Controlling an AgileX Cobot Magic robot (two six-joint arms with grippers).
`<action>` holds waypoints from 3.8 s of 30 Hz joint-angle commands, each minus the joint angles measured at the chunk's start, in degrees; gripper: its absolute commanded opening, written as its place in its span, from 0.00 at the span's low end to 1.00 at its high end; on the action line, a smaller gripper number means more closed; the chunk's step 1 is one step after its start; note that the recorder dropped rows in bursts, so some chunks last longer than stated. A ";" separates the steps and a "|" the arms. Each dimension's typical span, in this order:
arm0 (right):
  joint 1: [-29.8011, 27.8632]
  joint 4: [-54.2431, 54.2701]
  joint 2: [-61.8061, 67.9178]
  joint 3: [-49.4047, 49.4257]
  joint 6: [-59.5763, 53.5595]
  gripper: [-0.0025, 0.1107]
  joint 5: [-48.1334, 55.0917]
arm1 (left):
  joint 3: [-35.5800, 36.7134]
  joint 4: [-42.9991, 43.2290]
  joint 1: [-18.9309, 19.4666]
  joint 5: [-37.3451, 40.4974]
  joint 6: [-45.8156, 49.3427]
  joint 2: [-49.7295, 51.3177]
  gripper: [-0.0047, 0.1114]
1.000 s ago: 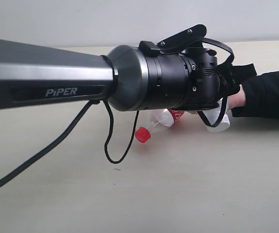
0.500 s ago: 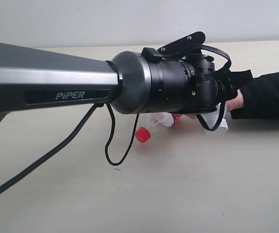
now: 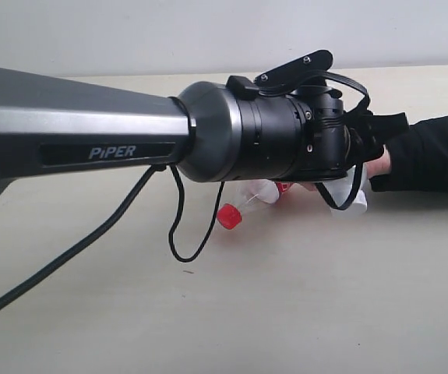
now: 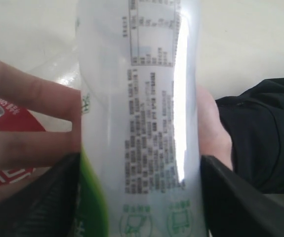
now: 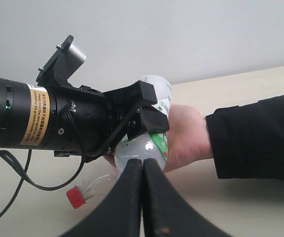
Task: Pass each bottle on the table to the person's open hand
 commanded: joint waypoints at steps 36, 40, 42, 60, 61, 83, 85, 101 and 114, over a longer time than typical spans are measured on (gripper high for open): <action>-0.17 -0.09 -0.19 0.26 -0.15 0.02 -0.13 | -0.32 -2.70 0.10 3.29 11.03 -5.08 0.73; -0.17 -0.09 -0.19 0.26 -0.15 0.02 -0.13 | -0.32 -2.70 0.10 3.82 14.45 -7.23 0.73; -0.17 -0.21 -0.19 0.26 -0.13 0.02 -0.13 | -0.32 -2.70 0.10 4.01 17.17 -8.57 0.71; -0.17 -0.11 -0.19 0.26 -0.13 0.02 -0.13 | 26.34 23.04 -8.33 17.16 22.63 -36.63 0.04; -0.17 -0.11 -0.19 0.26 -0.13 0.02 -0.13 | 31.52 28.04 -9.75 16.07 17.11 -39.96 0.04; -0.17 -0.11 -0.19 0.26 -0.13 0.02 -0.13 | 79.49 50.14 -16.59 21.61 -1.61 -78.81 0.04; -0.17 -0.11 -0.19 0.26 -0.13 0.02 -0.13 | 78.63 50.14 -16.59 25.64 2.45 -78.81 0.04; -0.17 -0.11 -0.19 0.26 -0.13 0.02 -0.13 | 54.58 13.03 -8.23 31.22 83.13 -75.50 0.04; -0.17 -0.11 -0.19 0.26 -0.13 0.02 -0.13 | 66.00 -19.04 4.89 -29.29 96.01 -78.29 0.04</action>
